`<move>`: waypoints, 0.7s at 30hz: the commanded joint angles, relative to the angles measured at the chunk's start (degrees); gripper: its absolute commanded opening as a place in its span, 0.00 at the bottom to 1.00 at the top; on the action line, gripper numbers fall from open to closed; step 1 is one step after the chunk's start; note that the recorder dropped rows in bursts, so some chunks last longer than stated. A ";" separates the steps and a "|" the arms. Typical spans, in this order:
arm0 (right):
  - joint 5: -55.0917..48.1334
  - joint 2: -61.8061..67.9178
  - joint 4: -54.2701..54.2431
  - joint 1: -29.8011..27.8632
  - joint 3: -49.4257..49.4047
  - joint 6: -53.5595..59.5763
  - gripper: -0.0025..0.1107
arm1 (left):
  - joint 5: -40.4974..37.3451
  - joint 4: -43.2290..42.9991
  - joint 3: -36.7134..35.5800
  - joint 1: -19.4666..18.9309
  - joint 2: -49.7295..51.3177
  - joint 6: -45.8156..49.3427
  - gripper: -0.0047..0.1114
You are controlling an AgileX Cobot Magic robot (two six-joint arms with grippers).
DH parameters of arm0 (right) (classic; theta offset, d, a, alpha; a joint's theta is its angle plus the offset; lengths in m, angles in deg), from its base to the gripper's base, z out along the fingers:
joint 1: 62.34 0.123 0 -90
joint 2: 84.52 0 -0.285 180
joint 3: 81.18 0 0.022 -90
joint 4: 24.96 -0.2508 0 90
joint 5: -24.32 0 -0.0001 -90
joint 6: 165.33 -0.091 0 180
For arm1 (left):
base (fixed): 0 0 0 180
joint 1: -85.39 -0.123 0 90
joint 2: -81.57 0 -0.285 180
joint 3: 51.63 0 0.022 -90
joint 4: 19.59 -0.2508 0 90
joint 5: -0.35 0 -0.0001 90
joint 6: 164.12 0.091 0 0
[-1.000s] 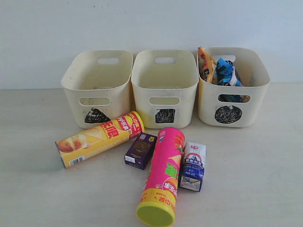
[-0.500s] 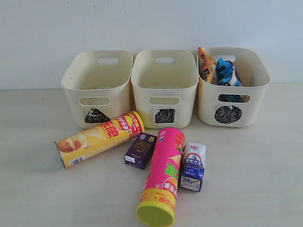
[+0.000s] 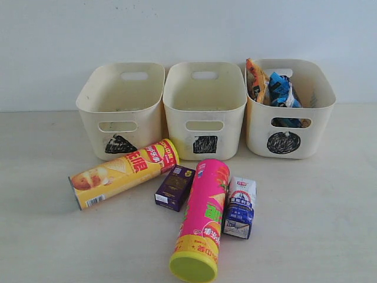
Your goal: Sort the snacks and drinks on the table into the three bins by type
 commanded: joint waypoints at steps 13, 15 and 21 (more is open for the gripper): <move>0.69 -0.24 -0.16 -0.04 -0.23 0.02 0.03 | -18.49 -31.16 28.68 -0.04 40.83 -13.23 0.07; 0.69 -0.24 -0.16 -0.04 -0.23 0.02 0.03 | -23.11 -35.00 31.55 -0.04 44.54 -13.23 0.07; 0.69 -0.24 -0.16 -0.04 -0.23 0.02 0.03 | -48.87 -41.13 42.81 3.78 59.60 -6.59 0.07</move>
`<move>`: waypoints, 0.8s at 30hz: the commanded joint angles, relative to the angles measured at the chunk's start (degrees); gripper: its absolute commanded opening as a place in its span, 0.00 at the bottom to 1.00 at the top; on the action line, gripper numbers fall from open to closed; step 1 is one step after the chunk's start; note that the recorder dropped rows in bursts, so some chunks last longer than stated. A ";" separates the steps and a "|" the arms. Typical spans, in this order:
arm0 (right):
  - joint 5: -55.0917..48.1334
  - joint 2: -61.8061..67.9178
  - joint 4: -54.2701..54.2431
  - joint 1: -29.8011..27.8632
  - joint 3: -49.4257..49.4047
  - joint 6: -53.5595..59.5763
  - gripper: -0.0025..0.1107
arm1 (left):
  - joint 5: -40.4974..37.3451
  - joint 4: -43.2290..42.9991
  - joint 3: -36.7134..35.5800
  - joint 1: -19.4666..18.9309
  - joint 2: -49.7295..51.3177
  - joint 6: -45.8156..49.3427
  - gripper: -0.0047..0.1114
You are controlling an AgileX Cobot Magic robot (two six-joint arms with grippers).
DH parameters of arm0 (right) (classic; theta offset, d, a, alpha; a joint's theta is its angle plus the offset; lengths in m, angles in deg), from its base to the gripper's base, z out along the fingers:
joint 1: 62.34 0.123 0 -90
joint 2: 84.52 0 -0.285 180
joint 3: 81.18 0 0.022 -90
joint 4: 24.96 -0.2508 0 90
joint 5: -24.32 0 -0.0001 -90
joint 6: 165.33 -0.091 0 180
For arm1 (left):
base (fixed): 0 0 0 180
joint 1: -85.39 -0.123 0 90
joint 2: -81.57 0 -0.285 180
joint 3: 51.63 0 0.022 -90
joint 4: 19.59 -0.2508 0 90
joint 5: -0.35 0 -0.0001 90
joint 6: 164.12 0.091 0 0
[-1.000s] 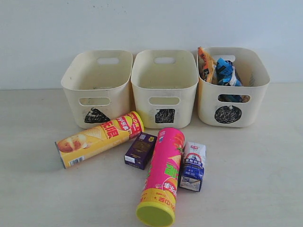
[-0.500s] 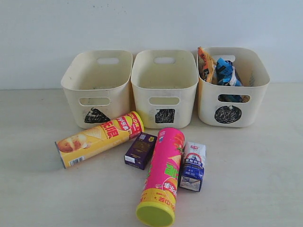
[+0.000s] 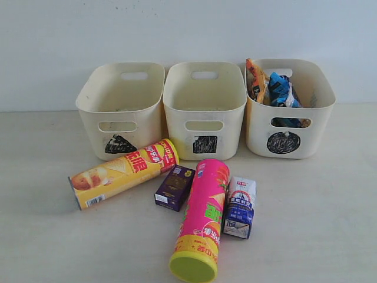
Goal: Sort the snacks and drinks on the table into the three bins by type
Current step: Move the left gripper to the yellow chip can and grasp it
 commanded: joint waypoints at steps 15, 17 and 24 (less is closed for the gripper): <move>0.69 -0.24 -0.16 -0.04 -0.23 0.03 0.03 | -38.23 61.32 19.02 10.83 29.94 70.08 0.08; 0.69 -0.24 -0.16 -0.04 -0.23 0.03 0.03 | -38.25 61.33 20.91 12.64 33.38 71.21 0.20; 0.69 -0.24 -0.16 -0.04 -0.23 0.03 0.03 | -39.49 61.27 23.97 14.71 41.40 75.06 0.93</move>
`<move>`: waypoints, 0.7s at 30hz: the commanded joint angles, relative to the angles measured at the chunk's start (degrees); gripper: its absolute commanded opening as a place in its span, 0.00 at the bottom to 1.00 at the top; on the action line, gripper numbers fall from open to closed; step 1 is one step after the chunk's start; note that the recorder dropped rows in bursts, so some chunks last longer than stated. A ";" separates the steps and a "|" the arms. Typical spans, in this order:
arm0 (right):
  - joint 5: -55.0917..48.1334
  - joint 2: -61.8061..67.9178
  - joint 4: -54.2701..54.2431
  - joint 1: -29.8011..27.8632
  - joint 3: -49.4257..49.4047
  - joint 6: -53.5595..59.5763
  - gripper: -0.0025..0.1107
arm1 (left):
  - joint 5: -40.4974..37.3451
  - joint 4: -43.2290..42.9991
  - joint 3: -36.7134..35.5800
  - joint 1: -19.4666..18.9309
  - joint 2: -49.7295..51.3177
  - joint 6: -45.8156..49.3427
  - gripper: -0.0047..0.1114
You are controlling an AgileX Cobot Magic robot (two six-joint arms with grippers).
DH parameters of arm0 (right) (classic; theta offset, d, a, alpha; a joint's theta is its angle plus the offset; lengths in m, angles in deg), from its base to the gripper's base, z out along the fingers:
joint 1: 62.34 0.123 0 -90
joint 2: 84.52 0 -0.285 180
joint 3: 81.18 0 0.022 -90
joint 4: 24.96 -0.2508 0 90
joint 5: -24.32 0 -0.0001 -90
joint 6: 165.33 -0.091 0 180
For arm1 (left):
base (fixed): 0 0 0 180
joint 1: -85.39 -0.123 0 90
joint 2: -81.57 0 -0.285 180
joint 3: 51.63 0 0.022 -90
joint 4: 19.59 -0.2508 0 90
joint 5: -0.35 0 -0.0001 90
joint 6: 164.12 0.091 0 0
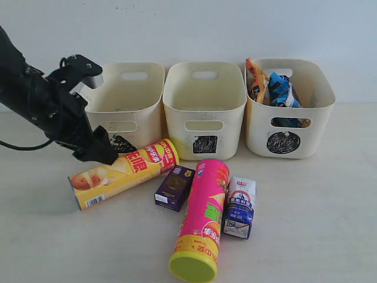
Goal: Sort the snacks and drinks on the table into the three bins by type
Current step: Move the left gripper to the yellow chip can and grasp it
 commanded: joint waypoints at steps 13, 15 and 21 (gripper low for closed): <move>0.69 -0.24 -0.16 -0.04 -0.23 0.07 0.03 | 7.99 -0.45 0.98 0.50 11.37 5.78 0.89; 0.69 -0.24 -0.16 -0.04 -0.23 0.07 0.03 | 8.14 0.17 1.92 0.50 12.90 5.78 0.89; 0.69 -0.24 -0.16 -0.04 -0.23 0.07 0.03 | 8.54 2.70 4.84 0.50 17.29 5.78 0.88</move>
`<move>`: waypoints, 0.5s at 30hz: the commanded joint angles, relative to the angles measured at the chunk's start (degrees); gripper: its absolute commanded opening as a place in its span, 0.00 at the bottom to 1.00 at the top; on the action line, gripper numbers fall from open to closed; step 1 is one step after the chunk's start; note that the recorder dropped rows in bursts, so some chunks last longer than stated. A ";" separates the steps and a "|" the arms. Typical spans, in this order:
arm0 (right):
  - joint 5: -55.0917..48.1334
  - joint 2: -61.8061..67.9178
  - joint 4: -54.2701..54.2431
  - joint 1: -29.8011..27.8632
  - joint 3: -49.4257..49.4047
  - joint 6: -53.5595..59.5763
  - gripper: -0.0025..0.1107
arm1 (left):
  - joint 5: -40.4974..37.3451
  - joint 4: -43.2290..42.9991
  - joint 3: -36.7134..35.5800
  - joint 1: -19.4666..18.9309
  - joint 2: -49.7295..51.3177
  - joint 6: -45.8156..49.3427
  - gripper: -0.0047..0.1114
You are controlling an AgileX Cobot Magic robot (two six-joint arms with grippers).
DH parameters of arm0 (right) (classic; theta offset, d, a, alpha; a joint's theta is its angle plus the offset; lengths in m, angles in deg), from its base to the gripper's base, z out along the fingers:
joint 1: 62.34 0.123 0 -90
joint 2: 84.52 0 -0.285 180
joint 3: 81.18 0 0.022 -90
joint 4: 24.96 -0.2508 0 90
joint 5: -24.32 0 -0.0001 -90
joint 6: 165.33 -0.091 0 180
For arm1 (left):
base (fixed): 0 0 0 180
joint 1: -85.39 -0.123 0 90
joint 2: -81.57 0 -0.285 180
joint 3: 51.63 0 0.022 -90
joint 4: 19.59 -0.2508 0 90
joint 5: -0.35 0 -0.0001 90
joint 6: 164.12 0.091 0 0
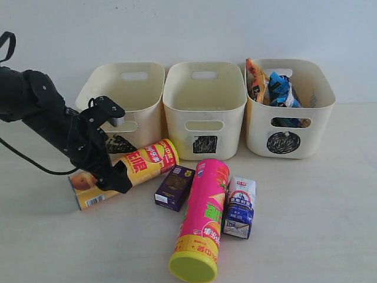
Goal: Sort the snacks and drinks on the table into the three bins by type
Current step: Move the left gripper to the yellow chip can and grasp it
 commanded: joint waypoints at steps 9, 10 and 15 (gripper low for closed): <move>0.69 -0.24 -0.16 -0.04 -0.23 0.07 0.03 | 2.03 1.42 1.98 0.26 5.07 1.43 0.60; 0.69 -0.24 -0.16 -0.04 -0.23 0.07 0.03 | 1.53 1.42 1.98 0.26 5.07 2.23 0.48; 0.69 -0.24 -0.16 -0.04 -0.23 0.07 0.03 | -1.25 0.87 1.98 0.26 4.28 2.63 0.08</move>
